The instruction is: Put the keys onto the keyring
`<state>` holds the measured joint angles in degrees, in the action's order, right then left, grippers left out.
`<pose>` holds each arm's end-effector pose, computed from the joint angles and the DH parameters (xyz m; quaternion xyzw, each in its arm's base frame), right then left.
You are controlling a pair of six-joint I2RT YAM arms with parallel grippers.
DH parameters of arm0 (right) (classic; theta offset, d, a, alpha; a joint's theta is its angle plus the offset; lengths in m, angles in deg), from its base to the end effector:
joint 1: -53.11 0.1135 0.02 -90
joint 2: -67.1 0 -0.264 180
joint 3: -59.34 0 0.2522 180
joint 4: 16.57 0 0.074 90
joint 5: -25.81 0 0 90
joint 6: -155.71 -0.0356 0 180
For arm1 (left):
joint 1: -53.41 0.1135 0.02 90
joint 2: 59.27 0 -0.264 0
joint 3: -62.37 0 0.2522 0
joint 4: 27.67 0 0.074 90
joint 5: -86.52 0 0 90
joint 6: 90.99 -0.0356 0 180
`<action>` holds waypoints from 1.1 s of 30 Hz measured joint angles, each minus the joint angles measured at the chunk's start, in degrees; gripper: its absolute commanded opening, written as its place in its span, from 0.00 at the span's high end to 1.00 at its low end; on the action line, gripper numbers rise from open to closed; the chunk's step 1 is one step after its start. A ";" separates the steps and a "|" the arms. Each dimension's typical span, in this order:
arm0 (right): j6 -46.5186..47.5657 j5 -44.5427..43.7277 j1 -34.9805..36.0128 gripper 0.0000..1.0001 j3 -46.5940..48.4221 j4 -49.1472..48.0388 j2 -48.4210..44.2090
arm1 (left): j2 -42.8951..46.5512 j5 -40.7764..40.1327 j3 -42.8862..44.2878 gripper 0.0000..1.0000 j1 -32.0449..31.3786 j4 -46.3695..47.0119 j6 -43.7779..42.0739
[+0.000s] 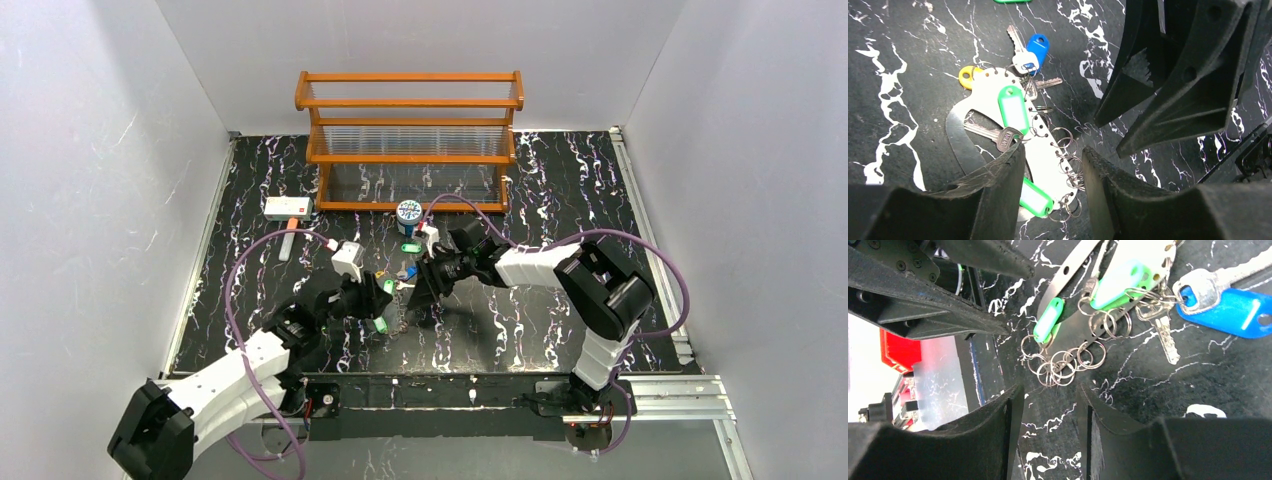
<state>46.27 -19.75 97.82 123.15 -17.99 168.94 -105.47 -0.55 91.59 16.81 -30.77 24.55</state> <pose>0.2331 0.2658 0.1572 -0.3467 0.7699 0.5071 0.1730 0.1445 -0.1096 0.1928 0.0935 0.8141 -0.3136 0.4798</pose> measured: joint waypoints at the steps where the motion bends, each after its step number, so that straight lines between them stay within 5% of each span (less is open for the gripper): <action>1: 0.04 -0.52 -0.11 0.56 0.02 0.50 0.00 | -0.46 0.42 0.00 0.60 0.00 0.35 0.00; 16: -0.96 -0.81 -0.02 0.61 3.50 5.14 6.80 | -8.31 9.90 -1.11 0.71 0.00 7.87 -2.67; 33: -9.44 1.75 -0.02 0.55 12.85 3.96 13.99 | -7.56 8.96 -1.09 0.74 -0.28 7.74 -4.11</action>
<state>36.83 -18.00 97.80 136.00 -14.04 182.93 -113.03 8.42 90.50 16.53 -23.04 20.44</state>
